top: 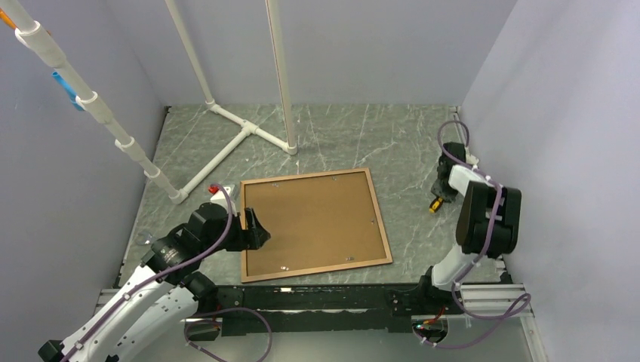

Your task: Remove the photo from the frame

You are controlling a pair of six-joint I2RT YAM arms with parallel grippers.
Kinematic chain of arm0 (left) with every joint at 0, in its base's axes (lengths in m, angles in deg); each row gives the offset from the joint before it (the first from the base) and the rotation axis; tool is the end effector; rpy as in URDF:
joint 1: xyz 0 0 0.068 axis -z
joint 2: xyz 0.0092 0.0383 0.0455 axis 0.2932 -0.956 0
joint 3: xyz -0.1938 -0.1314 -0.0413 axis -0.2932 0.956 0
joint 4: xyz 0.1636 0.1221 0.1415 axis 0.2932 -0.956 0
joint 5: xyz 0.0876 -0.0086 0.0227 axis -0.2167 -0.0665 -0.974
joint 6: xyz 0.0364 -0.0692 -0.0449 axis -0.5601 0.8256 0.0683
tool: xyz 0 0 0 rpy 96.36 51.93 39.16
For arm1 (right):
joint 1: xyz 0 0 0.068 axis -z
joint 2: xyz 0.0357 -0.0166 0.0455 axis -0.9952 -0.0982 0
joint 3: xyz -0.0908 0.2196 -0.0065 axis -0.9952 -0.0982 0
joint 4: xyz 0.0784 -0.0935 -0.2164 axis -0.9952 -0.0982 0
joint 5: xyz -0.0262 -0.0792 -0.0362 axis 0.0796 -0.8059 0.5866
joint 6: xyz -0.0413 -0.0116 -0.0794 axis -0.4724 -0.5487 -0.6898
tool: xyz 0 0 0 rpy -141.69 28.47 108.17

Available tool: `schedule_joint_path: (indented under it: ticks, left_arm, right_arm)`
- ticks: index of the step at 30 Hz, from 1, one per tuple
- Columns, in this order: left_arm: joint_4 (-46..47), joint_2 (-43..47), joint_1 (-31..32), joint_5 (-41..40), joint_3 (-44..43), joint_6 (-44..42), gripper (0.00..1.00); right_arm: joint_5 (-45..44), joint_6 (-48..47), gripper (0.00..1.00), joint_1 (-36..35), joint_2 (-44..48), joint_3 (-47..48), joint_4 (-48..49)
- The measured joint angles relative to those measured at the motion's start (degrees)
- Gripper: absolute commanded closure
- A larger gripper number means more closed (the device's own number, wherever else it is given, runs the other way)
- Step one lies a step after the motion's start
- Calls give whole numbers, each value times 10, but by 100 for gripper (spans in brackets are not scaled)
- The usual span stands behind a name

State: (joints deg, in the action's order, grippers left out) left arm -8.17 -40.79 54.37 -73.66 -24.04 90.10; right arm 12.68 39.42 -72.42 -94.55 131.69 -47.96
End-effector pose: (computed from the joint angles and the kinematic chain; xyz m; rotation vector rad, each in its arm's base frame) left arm 0.1364 -0.1019 0.2134 -0.0600 2.3288 -0.6882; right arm 0.2943 -0.0889 0.0929 0.9629 2.4654 -0.3627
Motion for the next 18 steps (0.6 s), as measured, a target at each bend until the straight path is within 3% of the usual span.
schedule_joint_path:
  ticks: [9,18]
  left_arm:
    - [8,12,0,33,7,0,18]
    - [9,12,0,59,8,-1,18]
  right_arm:
    - [-12,-105,98,-1,-236,330,-17]
    - [-15,-168,86,-9,-364,483,-34]
